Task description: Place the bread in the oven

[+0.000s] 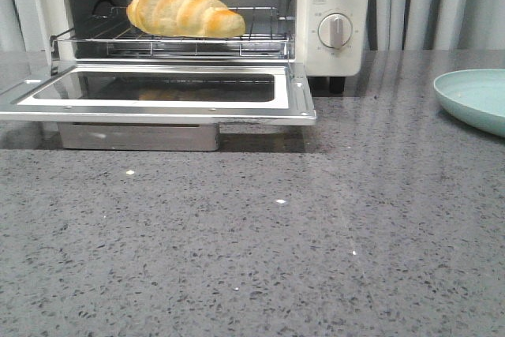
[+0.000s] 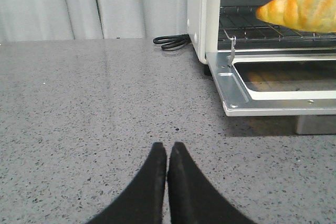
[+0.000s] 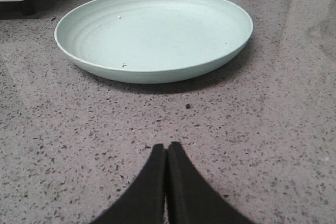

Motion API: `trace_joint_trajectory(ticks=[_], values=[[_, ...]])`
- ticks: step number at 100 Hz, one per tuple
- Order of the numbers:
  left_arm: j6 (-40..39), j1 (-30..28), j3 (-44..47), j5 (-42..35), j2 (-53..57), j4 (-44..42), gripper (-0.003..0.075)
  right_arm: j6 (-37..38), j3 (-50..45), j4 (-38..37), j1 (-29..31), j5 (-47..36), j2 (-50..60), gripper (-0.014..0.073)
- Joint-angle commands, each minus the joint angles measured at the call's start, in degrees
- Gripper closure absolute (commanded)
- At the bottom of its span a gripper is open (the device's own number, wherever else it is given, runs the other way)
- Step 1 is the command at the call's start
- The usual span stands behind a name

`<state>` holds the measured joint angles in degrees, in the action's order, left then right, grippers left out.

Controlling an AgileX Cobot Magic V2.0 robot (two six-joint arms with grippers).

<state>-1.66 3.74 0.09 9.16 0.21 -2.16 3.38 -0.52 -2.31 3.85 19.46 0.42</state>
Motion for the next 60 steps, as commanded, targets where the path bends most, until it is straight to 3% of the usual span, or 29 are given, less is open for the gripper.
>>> trace_joint_trajectory(ticks=[1, 60], values=[[0.02, 0.43, 1.24, -3.62, 1.44, 0.53, 0.0741, -0.14, -1.51, -0.95, 0.32, -1.23, 1.21, 0.0646], [1.66, 0.43, 1.24, 6.05, 1.44, 0.68, 0.0741, -0.14, -1.51, -0.95, 0.32, -1.23, 1.21, 0.0646]])
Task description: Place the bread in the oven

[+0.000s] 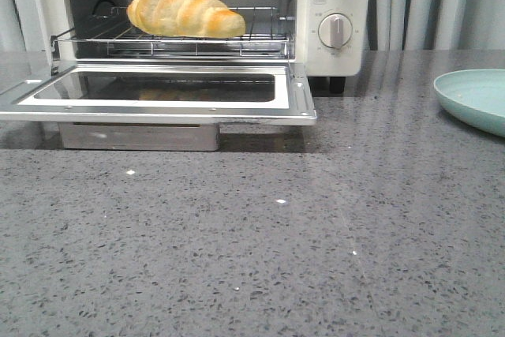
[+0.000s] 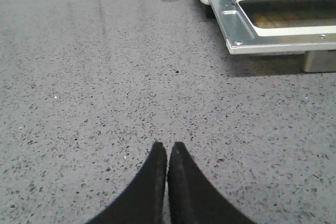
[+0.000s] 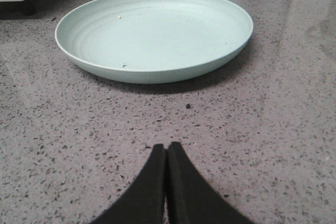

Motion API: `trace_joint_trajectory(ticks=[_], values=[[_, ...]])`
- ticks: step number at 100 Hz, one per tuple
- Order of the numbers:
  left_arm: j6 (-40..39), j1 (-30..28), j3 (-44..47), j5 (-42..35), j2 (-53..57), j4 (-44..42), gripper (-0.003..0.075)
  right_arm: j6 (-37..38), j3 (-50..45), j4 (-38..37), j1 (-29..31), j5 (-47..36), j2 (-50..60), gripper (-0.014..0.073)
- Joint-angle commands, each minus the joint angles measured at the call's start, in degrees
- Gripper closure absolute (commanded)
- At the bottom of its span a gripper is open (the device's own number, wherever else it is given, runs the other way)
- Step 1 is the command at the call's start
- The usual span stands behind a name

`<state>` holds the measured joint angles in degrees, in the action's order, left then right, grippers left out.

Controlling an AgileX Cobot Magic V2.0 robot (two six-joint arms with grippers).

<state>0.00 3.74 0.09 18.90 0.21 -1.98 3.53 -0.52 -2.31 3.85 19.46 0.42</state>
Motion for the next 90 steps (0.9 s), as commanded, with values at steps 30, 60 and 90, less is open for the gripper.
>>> trace_joint_trajectory(ticks=[30, 60, 90], values=[[0.00, -1.85, 1.24, -3.69, 1.44, 0.87, 0.0741, -0.29, -1.51, -0.95, 0.32, -1.23, 1.21, 0.0646], [0.00, -1.85, 1.24, -3.69, 1.44, 1.03, 0.0741, -0.29, -1.51, -0.95, 0.32, -1.23, 1.21, 0.0646], [0.00, -1.85, 1.24, -3.91, 1.44, 2.58, 0.0741, -0.29, -1.51, -0.95, 0.32, -1.23, 1.21, 0.0646]])
